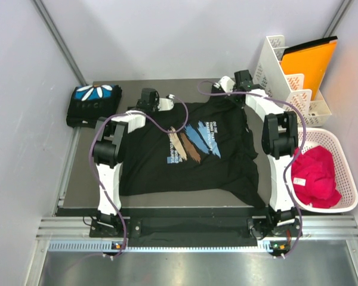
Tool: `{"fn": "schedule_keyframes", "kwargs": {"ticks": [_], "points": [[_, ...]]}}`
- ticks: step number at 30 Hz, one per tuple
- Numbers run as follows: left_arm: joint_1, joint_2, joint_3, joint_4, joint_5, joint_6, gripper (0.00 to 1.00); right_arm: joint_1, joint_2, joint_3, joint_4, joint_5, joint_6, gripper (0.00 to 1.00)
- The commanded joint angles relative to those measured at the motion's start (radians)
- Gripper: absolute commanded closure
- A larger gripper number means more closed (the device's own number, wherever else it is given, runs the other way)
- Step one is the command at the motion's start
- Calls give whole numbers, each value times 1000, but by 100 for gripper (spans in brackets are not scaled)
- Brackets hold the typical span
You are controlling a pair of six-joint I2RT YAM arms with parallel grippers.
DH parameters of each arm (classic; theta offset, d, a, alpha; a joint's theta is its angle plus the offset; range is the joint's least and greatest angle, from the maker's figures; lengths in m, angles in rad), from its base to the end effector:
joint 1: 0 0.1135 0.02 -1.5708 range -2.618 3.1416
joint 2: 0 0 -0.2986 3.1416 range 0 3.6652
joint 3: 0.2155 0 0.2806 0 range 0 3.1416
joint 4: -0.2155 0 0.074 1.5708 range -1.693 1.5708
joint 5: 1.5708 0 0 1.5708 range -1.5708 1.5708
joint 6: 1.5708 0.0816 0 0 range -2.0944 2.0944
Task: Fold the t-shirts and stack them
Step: Flatten the tshirt out
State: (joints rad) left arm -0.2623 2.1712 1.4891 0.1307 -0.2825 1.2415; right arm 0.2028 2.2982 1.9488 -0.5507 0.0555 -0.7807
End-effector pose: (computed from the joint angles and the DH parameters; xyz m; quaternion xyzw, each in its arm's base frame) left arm 0.5555 -0.1256 0.1538 0.5401 0.6781 0.3356 0.3685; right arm 0.5820 0.1151 0.1773 -0.4376 0.8364 -0.1189 0.3079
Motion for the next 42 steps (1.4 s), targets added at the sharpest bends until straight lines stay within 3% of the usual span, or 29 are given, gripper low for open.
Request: {"fn": "schedule_keyframes", "kwargs": {"ticks": [1, 8, 13, 24, 42], "points": [[6, 7, 46, 84, -46, -4, 100, 7, 14, 75, 196, 168, 50, 100], [6, -11, 48, 106, -60, -20, 100, 12, -8, 85, 432, 224, 46, 100], [-3, -36, 31, 109, -76, -16, 100, 26, 108, 203, 353, 215, 32, 100], [-51, -172, -122, 139, -112, 45, 100, 104, 194, 190, 363, 191, 23, 100], [-60, -355, -236, 72, -135, 78, 100, 147, 271, 200, 371, 216, 46, 100]]}}
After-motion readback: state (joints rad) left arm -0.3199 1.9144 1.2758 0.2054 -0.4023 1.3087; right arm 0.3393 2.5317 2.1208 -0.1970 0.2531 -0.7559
